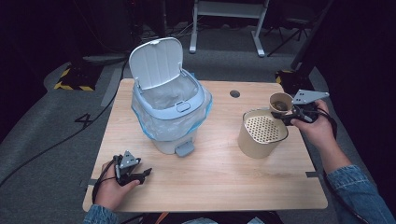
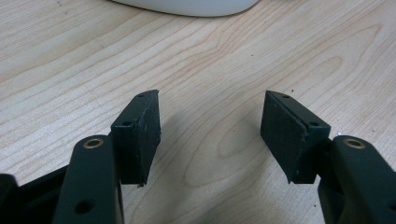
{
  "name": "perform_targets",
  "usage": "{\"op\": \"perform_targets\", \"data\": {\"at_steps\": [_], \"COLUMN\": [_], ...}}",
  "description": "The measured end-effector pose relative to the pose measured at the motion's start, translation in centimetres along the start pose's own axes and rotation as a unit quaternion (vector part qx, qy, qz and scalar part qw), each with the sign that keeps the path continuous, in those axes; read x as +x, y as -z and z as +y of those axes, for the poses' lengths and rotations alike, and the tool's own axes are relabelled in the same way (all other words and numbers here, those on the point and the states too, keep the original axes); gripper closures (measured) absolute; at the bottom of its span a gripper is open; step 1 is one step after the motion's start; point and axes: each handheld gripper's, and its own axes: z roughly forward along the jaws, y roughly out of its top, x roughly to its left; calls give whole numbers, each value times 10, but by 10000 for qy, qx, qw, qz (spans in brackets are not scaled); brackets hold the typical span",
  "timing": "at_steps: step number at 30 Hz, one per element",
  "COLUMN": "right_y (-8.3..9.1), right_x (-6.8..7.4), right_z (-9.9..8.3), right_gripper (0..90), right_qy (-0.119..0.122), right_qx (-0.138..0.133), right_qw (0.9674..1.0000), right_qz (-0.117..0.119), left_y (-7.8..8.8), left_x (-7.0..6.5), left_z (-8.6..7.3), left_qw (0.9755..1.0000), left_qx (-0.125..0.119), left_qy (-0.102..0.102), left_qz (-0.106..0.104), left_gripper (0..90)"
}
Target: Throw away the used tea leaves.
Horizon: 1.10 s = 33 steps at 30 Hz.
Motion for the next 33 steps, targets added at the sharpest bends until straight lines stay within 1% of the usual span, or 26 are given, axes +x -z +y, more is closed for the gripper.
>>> {"op": "perform_targets", "data": {"at_steps": [1,2,3,5,7,10,13,14,15,16,17,18,20,21,23,25,26,27,28,29,31,33], "right_y": [0,0,1,1,1,1,1,1,1,0,0,0,-2,-2,-4,-5,-6,-7,-8,-9,-10,-11], "right_x": [1,1,2,2,2,5,8,9,9,11,12,14,18,20,24,27,30,33,35,40,44,49], "right_z": [0,-1,-2,-2,-2,1,3,4,5,5,6,7,8,8,8,9,9,9,9,10,10,11], "right_gripper": [324,325,325,327,330,333,338,339,341,341,342,342,344,344,346,347,348,348,349,350,350,350], "right_qy": [110,284,415,584,780,1228,1652,1740,1930,2144,2337,2499,2755,2907,3169,3438,3670,3864,4012,4313,4589,4929], "right_qx": [48,131,172,195,271,403,541,576,625,707,774,839,943,1023,1120,1223,1296,1389,1456,1577,1704,1748], "right_qw": [9999,9993,9986,9974,9954,9887,9797,9775,9729,9668,9614,9560,9467,9404,9292,9169,9051,8942,8850,8654,8464,8224], "right_qz": [-68,-198,-274,-384,-484,-755,-996,-1046,-1113,-1200,-1229,-1285,-1378,-1435,-1538,-1619,-1713,-1786,-1861,-2004,-2097,-2240], "left_y": [0,0,0,0,0,1,1,1,1,1,1,1,1,1,1,1,1,1,1,1,1,1], "left_x": [0,0,0,0,-1,0,0,0,-1,0,0,0,-1,0,0,0,0,0,0,0,0,0], "left_z": [0,0,0,0,0,0,0,0,0,0,0,0,0,0,0,0,0,0,0,0,0,0], "left_qw": [10000,10000,10000,10000,10000,10000,10000,10000,10000,10000,10000,10000,10000,10000,10000,10000,10000,10000,10000,10000,10000,10000], "left_qx": [1,1,1,5,3,7,0,3,9,6,6,9,13,8,6,8,8,0,0,0,-1,6], "left_qy": [1,0,-6,-23,-17,-16,-9,-12,-1,-14,-14,-17,-8,-16,-13,-16,1,-9,-8,-9,-8,3], "left_qz": [0,2,6,25,24,21,9,14,13,19,19,14,19,14,19,14,9,10,9,9,9,8], "left_gripper": [383,383,383,383,383,383,384,383,383,383,383,383,383,383,383,383,383,383,383,383,383,383]}}
